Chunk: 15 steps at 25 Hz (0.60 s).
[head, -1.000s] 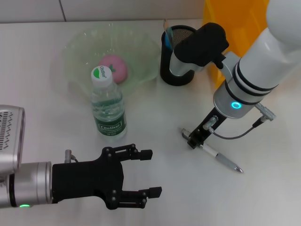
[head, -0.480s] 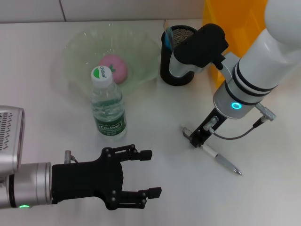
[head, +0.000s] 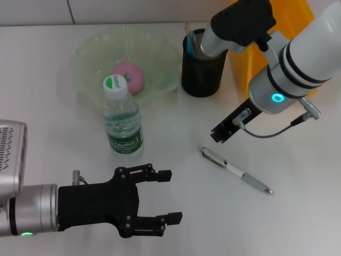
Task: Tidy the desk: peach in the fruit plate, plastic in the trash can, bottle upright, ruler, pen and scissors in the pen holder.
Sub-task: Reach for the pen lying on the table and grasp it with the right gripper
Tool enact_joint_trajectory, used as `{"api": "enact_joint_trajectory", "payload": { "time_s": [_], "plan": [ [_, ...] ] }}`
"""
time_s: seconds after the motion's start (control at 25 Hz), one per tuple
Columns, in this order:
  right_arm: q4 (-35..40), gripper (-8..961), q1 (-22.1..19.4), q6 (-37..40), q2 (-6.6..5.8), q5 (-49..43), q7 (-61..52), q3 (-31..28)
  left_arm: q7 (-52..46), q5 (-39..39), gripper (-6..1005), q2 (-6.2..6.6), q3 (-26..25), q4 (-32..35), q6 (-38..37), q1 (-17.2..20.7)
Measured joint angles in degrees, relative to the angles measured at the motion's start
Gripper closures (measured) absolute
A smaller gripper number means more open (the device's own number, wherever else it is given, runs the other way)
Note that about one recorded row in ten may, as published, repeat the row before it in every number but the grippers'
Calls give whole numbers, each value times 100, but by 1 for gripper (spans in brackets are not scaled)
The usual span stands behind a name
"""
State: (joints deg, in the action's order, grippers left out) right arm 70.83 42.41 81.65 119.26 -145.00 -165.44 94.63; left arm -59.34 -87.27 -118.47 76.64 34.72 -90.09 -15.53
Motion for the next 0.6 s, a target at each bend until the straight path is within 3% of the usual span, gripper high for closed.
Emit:
{"api": "enact_joint_trajectory", "payload": {
  "time_s": [0.16,0.6],
  "plan": [
    [-140,889,100,165,10,-9,173,110,-3,0,186,0,0,6,-5,-6],
    [-267,676,113,102,25,-19,227,385,-43,1,186,-1,0,9,-9,-37]
  ]
}}
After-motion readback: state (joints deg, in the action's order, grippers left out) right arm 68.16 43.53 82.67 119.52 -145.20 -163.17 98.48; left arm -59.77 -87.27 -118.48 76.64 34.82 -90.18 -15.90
